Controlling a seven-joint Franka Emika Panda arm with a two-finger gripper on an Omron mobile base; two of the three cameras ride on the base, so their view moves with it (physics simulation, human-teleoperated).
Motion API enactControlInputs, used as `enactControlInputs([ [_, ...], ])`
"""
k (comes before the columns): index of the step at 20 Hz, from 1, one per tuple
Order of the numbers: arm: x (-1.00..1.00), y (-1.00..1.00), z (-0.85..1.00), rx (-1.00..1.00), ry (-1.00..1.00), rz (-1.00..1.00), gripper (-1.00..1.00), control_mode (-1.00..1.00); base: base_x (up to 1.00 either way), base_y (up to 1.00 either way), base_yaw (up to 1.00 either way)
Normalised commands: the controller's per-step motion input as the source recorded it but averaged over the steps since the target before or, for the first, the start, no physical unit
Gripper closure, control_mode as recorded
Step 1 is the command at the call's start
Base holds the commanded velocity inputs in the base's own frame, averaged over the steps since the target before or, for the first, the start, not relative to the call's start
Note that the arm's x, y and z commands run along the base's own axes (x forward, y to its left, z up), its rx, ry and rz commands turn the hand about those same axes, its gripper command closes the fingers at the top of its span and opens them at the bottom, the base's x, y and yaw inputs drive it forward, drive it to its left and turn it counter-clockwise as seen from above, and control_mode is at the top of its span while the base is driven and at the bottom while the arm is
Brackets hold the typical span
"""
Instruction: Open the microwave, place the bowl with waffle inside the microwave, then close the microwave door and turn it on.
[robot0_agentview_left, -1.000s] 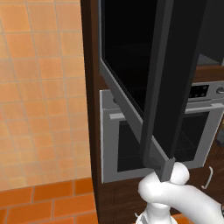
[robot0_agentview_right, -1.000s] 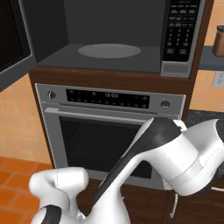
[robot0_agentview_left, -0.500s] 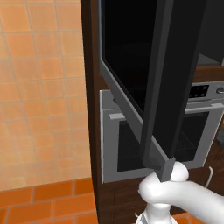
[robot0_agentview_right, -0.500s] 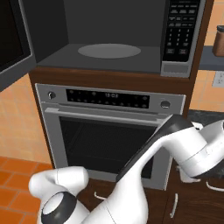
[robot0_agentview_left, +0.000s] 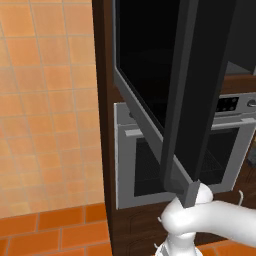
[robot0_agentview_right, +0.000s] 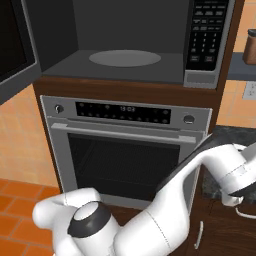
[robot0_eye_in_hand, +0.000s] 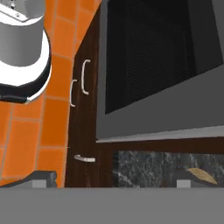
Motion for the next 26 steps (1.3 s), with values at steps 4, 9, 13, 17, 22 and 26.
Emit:
enactControlInputs([
  [4,0.09,-0.61,-0.33,0.03,-0.09,-0.16,-1.00,-1.00,0.00,0.00,0.00],
  [9,0.26,-0.26,-0.22,0.07,-0.07,-0.06,-1.00,-1.00,0.00,0.00,0.00],
  [13,0.30,-0.01,-0.15,0.04,-0.04,0.00,-1.00,-1.00,0.00,0.00,0.00],
  [17,0.11,0.00,-0.07,0.00,-0.02,0.00,-1.00,-1.00,0.00,0.00,0.00],
  [22,0.06,0.00,-0.26,0.00,-0.02,0.00,-1.00,-1.00,0.00,0.00,0.00],
  [26,0.26,0.01,-0.33,0.00,-0.02,0.00,-1.00,-1.00,0.00,0.00,0.00],
])
